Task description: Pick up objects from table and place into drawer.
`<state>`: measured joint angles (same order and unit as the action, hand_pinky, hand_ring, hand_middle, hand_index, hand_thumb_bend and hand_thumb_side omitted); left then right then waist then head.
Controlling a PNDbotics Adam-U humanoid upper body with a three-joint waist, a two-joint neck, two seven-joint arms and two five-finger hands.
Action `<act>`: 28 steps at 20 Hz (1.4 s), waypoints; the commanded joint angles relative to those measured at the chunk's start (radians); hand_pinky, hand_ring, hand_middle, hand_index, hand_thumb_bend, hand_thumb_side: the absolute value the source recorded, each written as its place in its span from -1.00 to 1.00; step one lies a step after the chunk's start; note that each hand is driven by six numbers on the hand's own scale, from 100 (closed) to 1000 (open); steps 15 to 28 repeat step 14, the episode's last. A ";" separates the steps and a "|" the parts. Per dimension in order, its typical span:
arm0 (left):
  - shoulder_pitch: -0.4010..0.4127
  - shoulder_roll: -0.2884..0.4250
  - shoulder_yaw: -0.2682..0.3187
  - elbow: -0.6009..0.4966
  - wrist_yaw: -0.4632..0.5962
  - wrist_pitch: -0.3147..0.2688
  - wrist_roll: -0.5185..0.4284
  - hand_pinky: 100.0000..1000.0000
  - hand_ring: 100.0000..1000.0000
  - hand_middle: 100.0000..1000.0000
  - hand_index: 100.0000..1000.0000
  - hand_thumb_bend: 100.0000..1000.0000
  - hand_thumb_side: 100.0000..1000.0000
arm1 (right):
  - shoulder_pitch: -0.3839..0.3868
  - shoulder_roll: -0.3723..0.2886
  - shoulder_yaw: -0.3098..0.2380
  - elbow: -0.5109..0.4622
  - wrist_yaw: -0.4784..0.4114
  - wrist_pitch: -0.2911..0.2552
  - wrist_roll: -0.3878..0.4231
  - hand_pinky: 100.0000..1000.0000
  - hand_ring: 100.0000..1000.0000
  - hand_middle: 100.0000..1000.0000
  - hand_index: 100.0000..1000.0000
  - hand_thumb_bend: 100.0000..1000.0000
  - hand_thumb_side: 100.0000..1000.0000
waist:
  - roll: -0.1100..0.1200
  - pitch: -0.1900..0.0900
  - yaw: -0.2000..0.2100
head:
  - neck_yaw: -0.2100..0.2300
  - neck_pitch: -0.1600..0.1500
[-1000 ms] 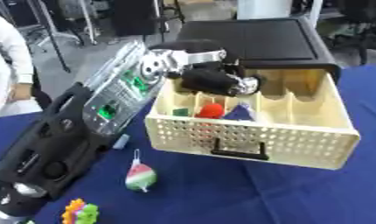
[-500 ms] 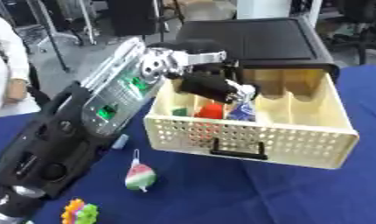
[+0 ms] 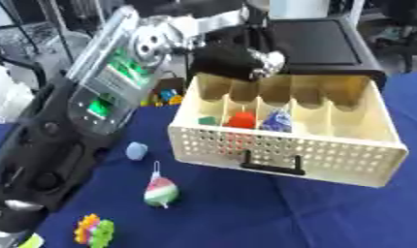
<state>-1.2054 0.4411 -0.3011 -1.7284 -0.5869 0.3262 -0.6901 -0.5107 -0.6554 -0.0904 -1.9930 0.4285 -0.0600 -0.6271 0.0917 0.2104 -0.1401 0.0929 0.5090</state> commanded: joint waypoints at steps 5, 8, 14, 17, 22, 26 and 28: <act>0.083 0.177 0.126 -0.185 -0.051 -0.057 0.085 -0.31 0.22 0.19 0.61 -0.71 0.25 | 0.021 -0.038 -0.025 -0.007 0.010 0.008 -0.024 -0.51 -0.06 -0.19 0.35 -0.93 0.45 | -0.017 -0.024 0.032 | -0.010 0.029; 0.156 0.251 0.147 -0.249 -0.052 -0.054 0.057 -0.27 0.27 0.25 0.65 -0.69 0.29 | 0.031 -0.042 -0.028 -0.007 0.016 0.011 -0.030 -0.52 -0.06 -0.20 0.35 -0.93 0.45 | -0.021 -0.021 0.046 | -0.003 0.035; 0.280 0.395 0.159 -0.271 -0.016 -0.100 0.014 -0.24 0.32 0.31 0.68 -0.64 0.39 | 0.041 -0.046 -0.030 -0.007 0.023 0.014 -0.037 -0.54 -0.06 -0.21 0.35 -0.93 0.45 | -0.029 -0.013 0.063 | 0.013 0.033; 0.280 0.395 0.159 -0.271 -0.016 -0.100 0.014 -0.24 0.32 0.31 0.68 -0.64 0.39 | 0.041 -0.046 -0.030 -0.007 0.023 0.014 -0.037 -0.54 -0.06 -0.21 0.35 -0.93 0.45 | -0.029 -0.013 0.063 | 0.013 0.033; 0.280 0.395 0.159 -0.271 -0.016 -0.100 0.014 -0.24 0.32 0.31 0.68 -0.64 0.39 | 0.041 -0.046 -0.030 -0.007 0.023 0.014 -0.037 -0.54 -0.06 -0.21 0.35 -0.93 0.45 | -0.029 -0.013 0.063 | 0.013 0.033; 0.280 0.395 0.159 -0.271 -0.016 -0.100 0.014 -0.24 0.32 0.31 0.68 -0.64 0.39 | 0.041 -0.046 -0.030 -0.007 0.023 0.014 -0.037 -0.54 -0.06 -0.21 0.35 -0.93 0.45 | -0.029 -0.013 0.063 | 0.013 0.033; 0.280 0.395 0.159 -0.271 -0.016 -0.100 0.014 -0.24 0.32 0.31 0.68 -0.64 0.39 | 0.041 -0.046 -0.030 -0.007 0.023 0.014 -0.037 -0.54 -0.06 -0.21 0.35 -0.93 0.45 | -0.029 -0.013 0.063 | 0.013 0.033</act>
